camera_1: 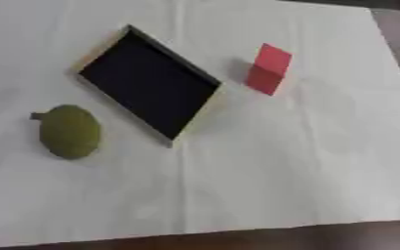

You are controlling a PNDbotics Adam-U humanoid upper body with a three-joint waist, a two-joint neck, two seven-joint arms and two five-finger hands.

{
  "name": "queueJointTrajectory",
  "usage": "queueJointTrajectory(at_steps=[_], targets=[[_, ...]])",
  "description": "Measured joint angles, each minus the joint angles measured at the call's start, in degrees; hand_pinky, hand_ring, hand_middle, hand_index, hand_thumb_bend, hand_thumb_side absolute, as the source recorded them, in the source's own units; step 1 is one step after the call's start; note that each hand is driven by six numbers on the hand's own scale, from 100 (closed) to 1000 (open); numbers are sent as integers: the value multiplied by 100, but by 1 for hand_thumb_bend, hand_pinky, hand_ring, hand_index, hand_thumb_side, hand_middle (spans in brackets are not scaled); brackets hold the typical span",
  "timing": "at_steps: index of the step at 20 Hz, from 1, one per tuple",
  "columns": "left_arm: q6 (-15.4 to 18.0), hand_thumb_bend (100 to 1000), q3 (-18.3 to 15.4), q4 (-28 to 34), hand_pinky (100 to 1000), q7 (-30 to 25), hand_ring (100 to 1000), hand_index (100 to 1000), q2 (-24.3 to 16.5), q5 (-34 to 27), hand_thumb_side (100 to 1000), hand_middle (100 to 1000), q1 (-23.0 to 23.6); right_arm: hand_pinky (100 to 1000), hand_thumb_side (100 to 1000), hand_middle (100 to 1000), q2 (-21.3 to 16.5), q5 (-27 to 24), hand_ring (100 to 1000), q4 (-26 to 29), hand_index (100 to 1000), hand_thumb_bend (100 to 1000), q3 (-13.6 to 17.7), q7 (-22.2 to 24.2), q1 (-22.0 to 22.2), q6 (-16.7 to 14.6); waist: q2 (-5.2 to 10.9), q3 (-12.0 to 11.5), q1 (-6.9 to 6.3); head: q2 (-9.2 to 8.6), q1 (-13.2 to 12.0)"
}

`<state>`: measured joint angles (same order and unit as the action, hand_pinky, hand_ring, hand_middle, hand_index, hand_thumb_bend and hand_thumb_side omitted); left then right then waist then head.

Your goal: Pick up objects on the table and place them in the box.

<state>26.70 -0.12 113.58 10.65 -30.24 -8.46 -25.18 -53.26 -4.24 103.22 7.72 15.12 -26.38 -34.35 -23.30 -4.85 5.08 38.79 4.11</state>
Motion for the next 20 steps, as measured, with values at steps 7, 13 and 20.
queueJointTrajectory(at_steps=[7, 13, 20], targets=[[-20, 100, 33, 0, 752, -33, 764, 838, -1, -14, 609, 738, -7, 933, 222, 803, -259, 529, 1000, -809, 864, 100, -470, 233, -549, -226, 0, -42, 32, 0, 32], [-24, 100, 42, 0, 752, -76, 765, 838, -2, -52, 610, 738, -10, 935, 207, 808, -290, 795, 1000, -1362, 866, 100, -769, 350, -940, -324, 19, -55, 45, 0, 52], [-44, 100, 72, 0, 751, -106, 766, 834, -3, -66, 614, 738, -11, 936, 200, 813, -285, 1126, 1000, -2070, 869, 100, -1049, 464, -1398, -438, 35, -60, 67, 3, 59]])
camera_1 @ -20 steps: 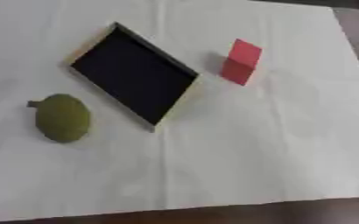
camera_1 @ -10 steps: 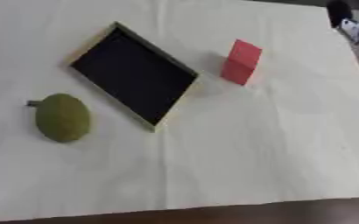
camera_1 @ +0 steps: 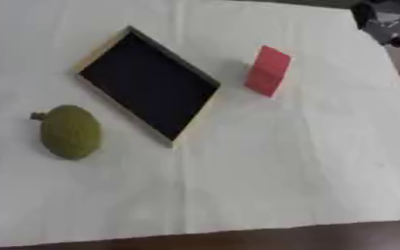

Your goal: Pick up objects on the table and place them in the box.

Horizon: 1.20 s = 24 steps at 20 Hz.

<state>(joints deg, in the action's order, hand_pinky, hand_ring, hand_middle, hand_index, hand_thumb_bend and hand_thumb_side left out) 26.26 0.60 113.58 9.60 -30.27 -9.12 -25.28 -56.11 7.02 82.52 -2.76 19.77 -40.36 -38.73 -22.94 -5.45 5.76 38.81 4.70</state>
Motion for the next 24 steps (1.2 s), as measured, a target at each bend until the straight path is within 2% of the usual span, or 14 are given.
queueJointTrajectory(at_steps=[7, 15, 19, 24], targets=[[0, 100, 22, 0, 751, -25, 766, 834, -1, -40, 620, 738, -1, 947, 200, 830, 214, 499, 1000, -695, 886, 100, -325, 225, -535, -226, 16, -30, 10, 28, 26], [-27, 100, 34, 0, 752, -55, 768, 834, -1, -47, 623, 739, 3, 961, 201, 835, 525, 974, 1000, -1374, 899, 100, -535, 357, -889, -442, 32, -26, 35, 49, 40], [-34, 100, 38, 0, 753, -72, 769, 834, -1, -54, 625, 740, 8, 985, 296, 834, 608, 993, 1000, -1594, 897, 100, -636, 389, -947, -411, 34, -19, 34, 53, 42], [-52, 100, 67, 0, 753, -92, 770, 834, -1, -71, 624, 740, 9, 1000, 393, 838, 688, 741, 1000, -1717, 900, 100, -734, 635, -1042, -165, 61, -11, 30, 72, 49]])
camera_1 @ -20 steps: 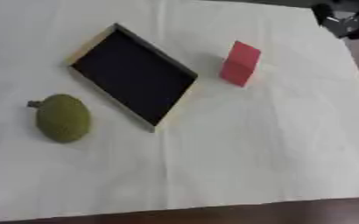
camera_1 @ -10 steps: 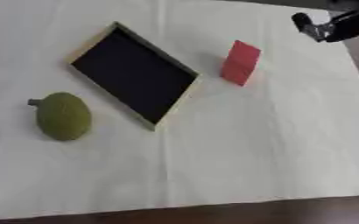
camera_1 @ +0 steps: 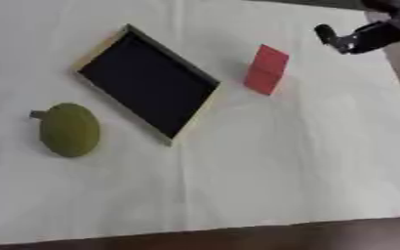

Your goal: Pick up objects on the table and place them in the box.

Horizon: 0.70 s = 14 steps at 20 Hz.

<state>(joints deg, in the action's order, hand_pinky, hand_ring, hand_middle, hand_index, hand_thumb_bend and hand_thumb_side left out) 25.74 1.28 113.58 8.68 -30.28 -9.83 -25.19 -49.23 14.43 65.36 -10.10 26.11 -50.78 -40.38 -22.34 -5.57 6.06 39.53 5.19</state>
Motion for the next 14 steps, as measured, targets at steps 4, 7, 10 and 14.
queueJointTrajectory(at_steps=[4, 7, 10, 14], targets=[[-8, 100, 2, 0, 753, -11, 770, 834, 0, -24, 625, 741, 0, 1000, 500, 833, 80, -256, 1000, -53, 899, 100, -98, 320, -107, 320, 7, -1, 0, 21, 9], [-17, 100, 4, 0, 753, -25, 771, 834, 0, -31, 626, 741, 0, 1000, 564, 835, 129, -451, 1000, -91, 899, 100, -165, 605, -138, 605, 10, -2, 0, 23, 20], [-24, 100, 18, 0, 753, -37, 771, 834, 1, -49, 625, 741, 0, 1000, 634, 837, 190, -643, 1000, -104, 900, 100, -219, 891, -199, 891, 19, -8, 1, 24, 25], [-30, 100, 35, 0, 753, -64, 772, 834, 2, -75, 624, 742, -4, 1000, 703, 842, 287, -795, 1000, -139, 903, 100, -282, 1242, -314, 1241, 25, -17, 0, 27, 44]])
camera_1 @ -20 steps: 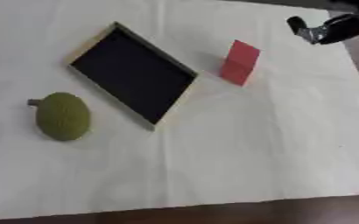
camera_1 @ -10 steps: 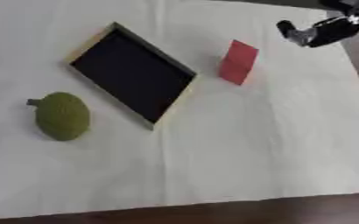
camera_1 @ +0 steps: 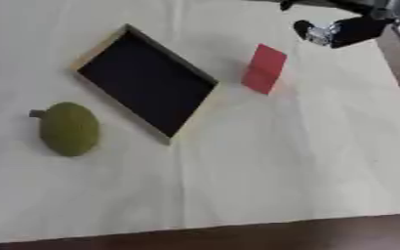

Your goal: Pick up objects on the table and place them in the box.

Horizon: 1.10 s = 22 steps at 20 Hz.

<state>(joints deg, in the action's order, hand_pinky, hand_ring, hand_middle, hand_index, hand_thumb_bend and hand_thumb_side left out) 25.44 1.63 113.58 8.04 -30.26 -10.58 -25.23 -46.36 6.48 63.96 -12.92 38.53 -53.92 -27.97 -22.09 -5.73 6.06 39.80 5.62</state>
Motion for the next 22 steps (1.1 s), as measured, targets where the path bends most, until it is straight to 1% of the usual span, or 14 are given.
queueJointTrajectory(at_steps=[3, 6, 8, 11, 12, 13, 14, 15, 16, 17, 18, 19, 20, 22], targets=[[1, 100, 2, 0, 753, -15, 772, 834, 1, -5, 624, 742, -6, 1000, 731, 843, 67, -30, 1000, -36, 903, 100, -43, 171, -66, 171, 9, -6, 0, 3, 5], [-1, 100, 4, 0, 753, -22, 773, 834, 1, -18, 623, 742, -10, 1000, 745, 846, 124, -32, 1000, -89, 906, 100, -85, 260, -119, 260, 14, -11, -1, 31, 5], [-6, 100, 5, 0, 753, -30, 773, 834, 1, -26, 626, 742, -18, 1000, 722, 852, 147, -13, 1000, -133, 911, 100, -94, 280, -153, 280, 15, -21, -1, 45, 5], [-19, 100, 20, 0, 753, -43, 774, 834, 2, -34, 628, 743, -23, 1000, 655, 855, 182, 97, 1000, -185, 917, 100, -107, 256, -157, 256, 16, -26, 0, 48, 5], [-21, 100, 31, 0, 753, -45, 774, 834, 3, -40, 628, 743, -23, 1000, 598, 852, 185, 151, 1000, -207, 917, 100, -111, 238, -157, 238, 17, -28, 2, 48, 5], [-22, 100, 35, 0, 753, -47, 774, 834, 4, -44, 628, 743, -24, 1000, 591, 852, 189, 204, 1000, -228, 917, 100, -116, 219, -157, 219, 17, -30, 4, 49, 5], [-23, 100, 35, 0, 753, -48, 774, 834, 5, -45, 629, 743, -25, 1000, 515, 838, 198, 259, 1000, -249, 913, 100, -119, 198, -156, 198, 17, -35, 5, 49, 3], [-27, 100, 35, 0, 753, -52, 774, 834, 6, -47, 629, 743, -25, 1000, 507, 836, 211, 319, 1000, -258, 912, 100, -119, 174, -154, 174, 17, -41, 5, 49, 0], [-30, 100, 35, 0, 753, -55, 774, 834, 6, -48, 631, 743, -25, 1000, 378, 828, 226, 377, 1000, -262, 907, 100, -119, 150, -150, 150, 17, -49, 6, 49, -3], [-33, 100, 35, 0, 753, -58, 775, 834, 6, -48, 631, 743, -25, 1000, 356, 828, 231, 436, 1000, -262, 908, 100, -119, 124, -144, 124, 17, -56, 7, 49, -13], [-34, 100, 35, 0, 753, -59, 775, 834, 6, -48, 630, 743, -25, 1000, 291, 830, 232, 505, 1000, -262, 907, 100, -119, 96, -122, 96, 17, -58, 9, 49, -28], [-35, 100, 35, 0, 753, -61, 775, 834, 6, -48, 631, 743, -25, 1000, 270, 831, 232, 573, 1000, -262, 906, 100, -119, 67, -84, 67, 17, -58, 12, 49, -45], [-38, 100, 35, 0, 753, -63, 775, 834, 7, -49, 632, 743, -26, 1000, 210, 831, 232, 642, 1000, -260, 905, 100, -120, 37, -47, 37, 17, -61, 14, 49, -57], [-42, 100, 35, 0, 753, -68, 775, 834, 7, -49, 633, 743, -26, 1000, 211, 828, 232, 766, 1000, -239, 904, 100, -128, -22, 8, -22, 17, -64, 22, 49, -83]])
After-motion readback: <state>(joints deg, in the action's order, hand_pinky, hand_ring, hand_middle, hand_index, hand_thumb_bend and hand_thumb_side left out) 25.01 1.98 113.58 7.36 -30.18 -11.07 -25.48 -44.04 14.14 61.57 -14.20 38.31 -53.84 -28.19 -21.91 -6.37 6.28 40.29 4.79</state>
